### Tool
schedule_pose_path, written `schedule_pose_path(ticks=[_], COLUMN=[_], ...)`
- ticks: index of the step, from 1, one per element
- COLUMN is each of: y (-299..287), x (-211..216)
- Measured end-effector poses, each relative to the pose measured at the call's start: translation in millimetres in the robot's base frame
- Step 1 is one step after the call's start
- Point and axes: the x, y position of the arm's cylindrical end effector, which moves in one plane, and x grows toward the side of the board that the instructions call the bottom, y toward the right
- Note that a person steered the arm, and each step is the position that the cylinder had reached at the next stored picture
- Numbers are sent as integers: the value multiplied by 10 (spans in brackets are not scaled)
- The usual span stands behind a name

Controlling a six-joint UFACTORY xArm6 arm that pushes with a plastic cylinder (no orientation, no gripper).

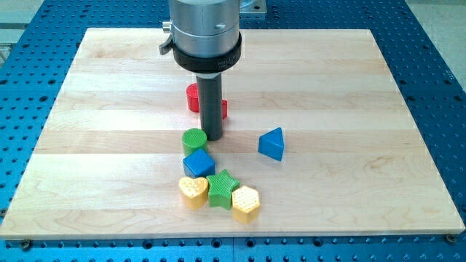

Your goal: Move the green star yellow hexagon to the middle left

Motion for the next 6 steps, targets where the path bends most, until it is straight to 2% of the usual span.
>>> schedule_pose_path(ticks=[1,2,3,4,5,6], y=[-79,-46,431,686,1032,657], x=[-451,-353,215,979,1519,1504])
